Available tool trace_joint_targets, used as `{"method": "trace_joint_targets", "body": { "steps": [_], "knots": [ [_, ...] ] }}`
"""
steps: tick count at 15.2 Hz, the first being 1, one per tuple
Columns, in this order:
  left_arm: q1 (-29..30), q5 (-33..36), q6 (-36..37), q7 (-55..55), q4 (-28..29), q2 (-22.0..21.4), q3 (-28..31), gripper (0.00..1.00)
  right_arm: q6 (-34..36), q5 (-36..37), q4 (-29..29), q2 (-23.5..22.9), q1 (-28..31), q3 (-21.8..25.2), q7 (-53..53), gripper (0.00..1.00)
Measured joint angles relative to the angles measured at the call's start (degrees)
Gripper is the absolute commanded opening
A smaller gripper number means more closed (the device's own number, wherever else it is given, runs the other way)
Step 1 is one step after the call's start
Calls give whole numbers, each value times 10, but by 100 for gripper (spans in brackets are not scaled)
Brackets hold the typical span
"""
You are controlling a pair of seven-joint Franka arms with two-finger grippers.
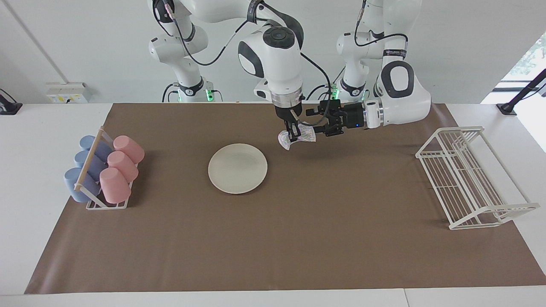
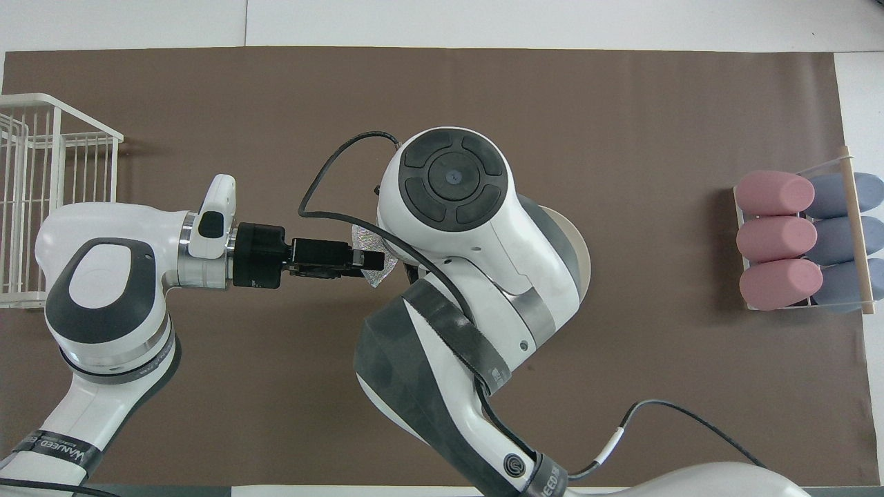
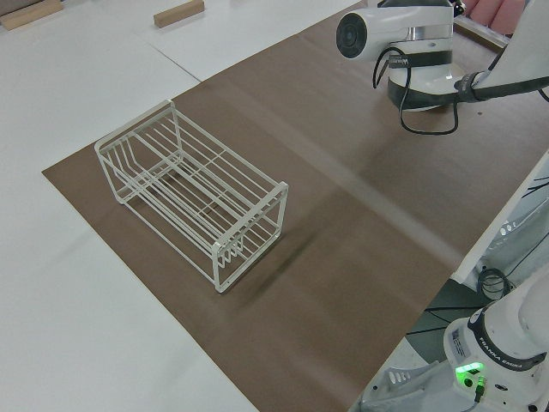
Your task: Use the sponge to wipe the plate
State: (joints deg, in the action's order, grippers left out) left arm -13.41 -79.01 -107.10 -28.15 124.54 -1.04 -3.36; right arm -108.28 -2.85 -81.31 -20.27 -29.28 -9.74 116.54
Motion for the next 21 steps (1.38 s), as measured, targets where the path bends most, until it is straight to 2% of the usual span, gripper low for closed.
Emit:
{"method": "trace_joint_targets", "body": {
  "steps": [2,3,11,12,13,14,15,16,21],
  "knots": [
    [0,-2,-10,0,0,0,1,4,0,2,0,0,0,0,0,0],
    [0,-5,-16,0,0,0,1,0,0,2,0,0,0,0,0,0],
    [0,-14,-22,9,2,0,2,0,0,3,2,0,1,0,0,0],
    [0,-14,-22,9,2,0,2,0,0,3,2,0,1,0,0,9],
    [0,-14,-22,9,2,0,2,0,0,3,3,0,1,0,-4,44],
    [0,-14,-22,10,2,0,2,0,0,3,3,0,1,0,-13,72],
    [0,-15,-22,10,2,0,2,0,0,4,3,1,2,0,-26,96],
    [0,-16,-22,10,2,0,2,0,1,4,2,2,4,0,-45,100],
    [0,-20,-22,12,2,0,4,0,11,5,-13,37,32,1,-150,100]
  ]
}}
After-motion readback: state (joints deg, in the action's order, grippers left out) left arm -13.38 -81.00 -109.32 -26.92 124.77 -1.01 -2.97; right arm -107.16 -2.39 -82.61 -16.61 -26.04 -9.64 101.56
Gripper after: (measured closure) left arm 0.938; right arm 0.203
